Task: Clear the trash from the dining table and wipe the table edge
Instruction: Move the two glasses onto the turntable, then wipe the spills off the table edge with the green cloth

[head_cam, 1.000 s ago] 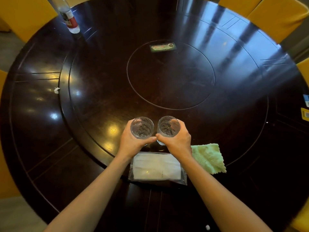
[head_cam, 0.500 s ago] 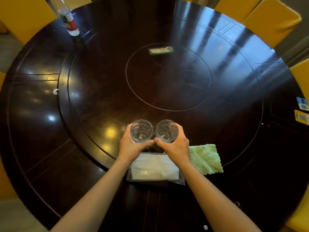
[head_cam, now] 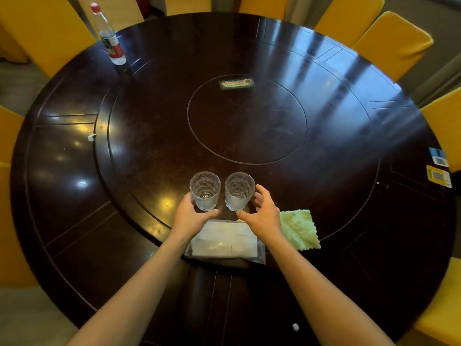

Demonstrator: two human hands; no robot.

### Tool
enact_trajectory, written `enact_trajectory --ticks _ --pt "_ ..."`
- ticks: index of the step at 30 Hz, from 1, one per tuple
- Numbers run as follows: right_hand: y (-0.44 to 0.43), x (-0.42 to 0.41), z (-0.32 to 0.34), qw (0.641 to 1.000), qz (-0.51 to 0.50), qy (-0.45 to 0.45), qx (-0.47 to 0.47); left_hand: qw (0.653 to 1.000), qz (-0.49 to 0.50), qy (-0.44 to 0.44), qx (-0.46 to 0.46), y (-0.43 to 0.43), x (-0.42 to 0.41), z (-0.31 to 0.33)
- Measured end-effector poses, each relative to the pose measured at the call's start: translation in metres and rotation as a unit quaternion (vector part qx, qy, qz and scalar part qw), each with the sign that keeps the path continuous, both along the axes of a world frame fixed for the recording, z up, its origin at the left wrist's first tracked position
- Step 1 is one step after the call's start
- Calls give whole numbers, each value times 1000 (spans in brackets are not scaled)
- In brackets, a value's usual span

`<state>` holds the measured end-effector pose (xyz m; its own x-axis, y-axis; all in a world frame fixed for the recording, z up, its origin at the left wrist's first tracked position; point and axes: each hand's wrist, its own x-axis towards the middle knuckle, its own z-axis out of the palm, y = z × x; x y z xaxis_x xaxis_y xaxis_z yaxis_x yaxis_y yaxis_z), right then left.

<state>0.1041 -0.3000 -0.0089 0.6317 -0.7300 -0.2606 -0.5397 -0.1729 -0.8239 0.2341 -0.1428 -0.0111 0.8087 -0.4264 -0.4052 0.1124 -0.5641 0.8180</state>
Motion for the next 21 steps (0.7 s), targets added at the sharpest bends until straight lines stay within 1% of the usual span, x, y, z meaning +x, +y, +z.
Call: enact_trajectory --ticks 3,7,11,15,21 --pt "-9 -13 3 1000 -1 18 0 999 1 -5 40 2 -13 8" --pt "-29 -39 8 1000 -5 29 -6 998 -2 1 68 -1 -37 17" --pt "-55 -74 7 998 -20 58 -18 995 -41 -8 92 -15 -71 22" --pt "-85 -104 2 995 -17 92 -25 991 -83 -25 97 -47 -101 23" --pt "-129 -127 -17 991 -12 132 -11 975 -154 -91 135 -115 -127 15"
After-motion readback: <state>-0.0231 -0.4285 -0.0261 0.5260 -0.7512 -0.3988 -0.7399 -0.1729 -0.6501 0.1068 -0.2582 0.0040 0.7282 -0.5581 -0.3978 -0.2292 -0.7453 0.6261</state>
